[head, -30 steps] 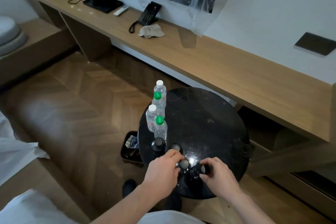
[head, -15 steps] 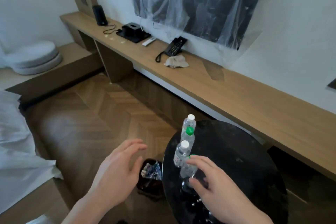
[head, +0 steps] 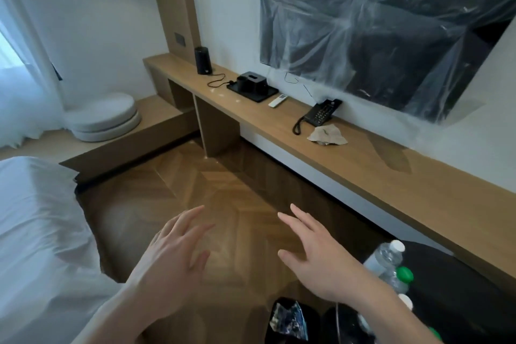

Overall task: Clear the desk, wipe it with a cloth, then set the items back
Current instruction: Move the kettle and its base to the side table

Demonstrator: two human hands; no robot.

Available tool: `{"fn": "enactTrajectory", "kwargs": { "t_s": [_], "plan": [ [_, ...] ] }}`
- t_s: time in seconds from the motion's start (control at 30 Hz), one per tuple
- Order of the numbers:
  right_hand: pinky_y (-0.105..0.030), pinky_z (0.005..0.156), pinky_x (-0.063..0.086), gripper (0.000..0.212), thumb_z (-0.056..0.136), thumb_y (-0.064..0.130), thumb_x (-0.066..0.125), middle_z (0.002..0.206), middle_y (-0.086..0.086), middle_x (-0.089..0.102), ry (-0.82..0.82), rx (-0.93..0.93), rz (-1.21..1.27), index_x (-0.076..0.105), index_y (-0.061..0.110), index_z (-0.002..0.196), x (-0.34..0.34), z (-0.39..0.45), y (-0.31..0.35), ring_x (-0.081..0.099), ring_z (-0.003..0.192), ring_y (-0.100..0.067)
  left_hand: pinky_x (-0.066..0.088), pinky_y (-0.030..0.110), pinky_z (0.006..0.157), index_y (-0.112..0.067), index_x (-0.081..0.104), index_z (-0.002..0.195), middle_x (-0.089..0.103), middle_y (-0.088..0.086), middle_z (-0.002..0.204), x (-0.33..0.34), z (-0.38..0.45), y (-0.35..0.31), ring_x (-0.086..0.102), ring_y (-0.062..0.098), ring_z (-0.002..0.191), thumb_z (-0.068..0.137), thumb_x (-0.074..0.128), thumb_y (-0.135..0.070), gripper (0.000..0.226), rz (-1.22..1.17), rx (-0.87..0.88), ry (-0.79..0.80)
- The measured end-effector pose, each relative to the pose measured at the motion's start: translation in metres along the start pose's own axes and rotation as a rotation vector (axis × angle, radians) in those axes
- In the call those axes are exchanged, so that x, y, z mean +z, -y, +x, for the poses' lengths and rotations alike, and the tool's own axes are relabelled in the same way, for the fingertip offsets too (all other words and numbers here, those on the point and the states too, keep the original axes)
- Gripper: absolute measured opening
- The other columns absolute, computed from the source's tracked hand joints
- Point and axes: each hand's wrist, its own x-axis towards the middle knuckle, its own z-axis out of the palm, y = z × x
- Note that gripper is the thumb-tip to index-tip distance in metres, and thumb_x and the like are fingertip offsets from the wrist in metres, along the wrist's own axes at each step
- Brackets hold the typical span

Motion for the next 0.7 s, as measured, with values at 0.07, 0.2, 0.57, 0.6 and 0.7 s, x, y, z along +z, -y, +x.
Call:
{"fn": "enactTrajectory", "kwargs": {
  "t_s": [0.07,0.2,0.57,0.6,0.7],
  "plan": [
    [-0.041,0.126,0.02,0.072,0.101,0.057,0.054,0.167,0.032,-0.01,0.002,0.015,-0.038,0.013,0.053,0.16,0.0,0.023,0.016,-0.009,0.158,-0.007,0.035,0.037,0.12,-0.045,0.047,0.147,0.025,-0.025,0.162,-0.01,0.014,0.022,0.026,0.008,0.15,0.095,0.065,-0.036,0.055,0.014,-0.013,0.003],
    [-0.046,0.127,0.018,0.072,0.1,0.059,0.052,0.168,0.029,-0.011,0.012,0.062,-0.089,0.012,0.053,0.159,-0.013,0.066,0.034,-0.01,0.159,-0.01,0.024,0.033,0.124,-0.044,0.044,0.149,0.019,-0.023,0.165,-0.018,0.051,0.054,0.018,0.008,0.154,0.096,0.064,-0.04,0.057,0.023,-0.034,0.012],
    [-0.048,0.127,0.016,0.072,0.102,0.055,0.052,0.169,0.023,-0.016,0.039,0.115,-0.083,0.012,0.049,0.162,-0.054,0.226,0.042,-0.015,0.158,-0.013,0.019,0.039,0.127,-0.047,0.039,0.152,0.013,-0.019,0.168,-0.037,0.209,0.125,0.011,0.013,0.158,0.097,0.063,-0.047,0.06,0.107,-0.035,0.024],
    [-0.048,0.127,0.015,0.072,0.102,0.055,0.052,0.169,0.023,-0.017,0.053,0.112,-0.072,0.012,0.049,0.162,-0.061,0.241,0.044,-0.016,0.158,-0.013,0.018,0.039,0.128,-0.047,0.038,0.152,0.011,-0.021,0.168,-0.04,0.224,0.133,0.008,0.012,0.158,0.097,0.062,-0.048,0.06,0.115,-0.047,0.024],
    [-0.046,0.128,0.013,0.07,0.104,0.053,0.049,0.169,0.023,-0.017,0.05,0.083,-0.083,0.011,0.047,0.163,-0.084,0.291,0.049,-0.016,0.158,-0.013,0.012,0.044,0.13,-0.048,0.036,0.153,0.003,-0.023,0.167,-0.046,0.267,0.154,-0.002,0.012,0.159,0.097,0.062,-0.05,0.062,0.128,-0.068,-0.024]
  ]
}}
